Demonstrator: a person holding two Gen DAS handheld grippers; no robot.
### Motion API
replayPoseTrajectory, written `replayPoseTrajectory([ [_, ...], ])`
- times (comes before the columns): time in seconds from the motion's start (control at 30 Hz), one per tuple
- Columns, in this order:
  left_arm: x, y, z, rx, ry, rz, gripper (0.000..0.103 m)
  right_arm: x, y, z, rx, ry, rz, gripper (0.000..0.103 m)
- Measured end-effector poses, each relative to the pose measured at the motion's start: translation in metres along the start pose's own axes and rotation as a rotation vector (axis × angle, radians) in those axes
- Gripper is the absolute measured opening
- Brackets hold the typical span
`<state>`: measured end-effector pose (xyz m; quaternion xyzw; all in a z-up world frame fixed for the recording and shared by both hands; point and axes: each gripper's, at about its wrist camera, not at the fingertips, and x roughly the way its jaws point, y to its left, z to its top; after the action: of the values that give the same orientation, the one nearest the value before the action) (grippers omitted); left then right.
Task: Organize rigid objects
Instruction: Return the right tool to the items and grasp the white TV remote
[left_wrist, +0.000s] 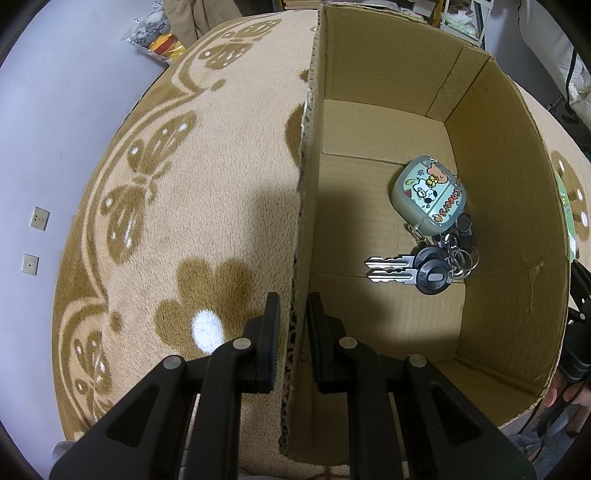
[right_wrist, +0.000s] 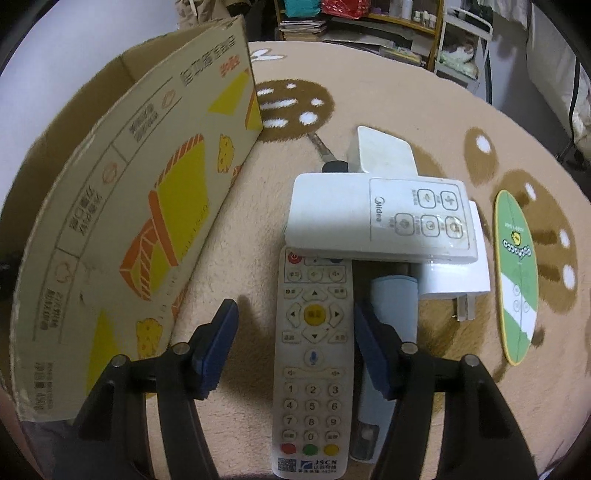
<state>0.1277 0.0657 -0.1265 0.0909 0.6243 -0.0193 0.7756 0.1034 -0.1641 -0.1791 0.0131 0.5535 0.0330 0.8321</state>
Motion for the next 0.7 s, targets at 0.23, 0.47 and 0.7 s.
replayPoseTrajectory([
  [0.23, 0.0, 0.0, 0.0, 0.003, -0.001, 0.004, 0.015, 0.011, 0.003, -0.008, 0.038, 0.054, 0.047, 0.068],
  [0.47, -0.001, -0.002, -0.001, 0.005, -0.002, 0.004, 0.015, 0.009, 0.007, -0.007, 0.042, 0.046, 0.011, 0.057],
  [0.7, -0.001, -0.002, -0.001, 0.007, -0.002, 0.005, 0.014, 0.004, 0.007, -0.012, 0.043, 0.022, -0.013, 0.045],
])
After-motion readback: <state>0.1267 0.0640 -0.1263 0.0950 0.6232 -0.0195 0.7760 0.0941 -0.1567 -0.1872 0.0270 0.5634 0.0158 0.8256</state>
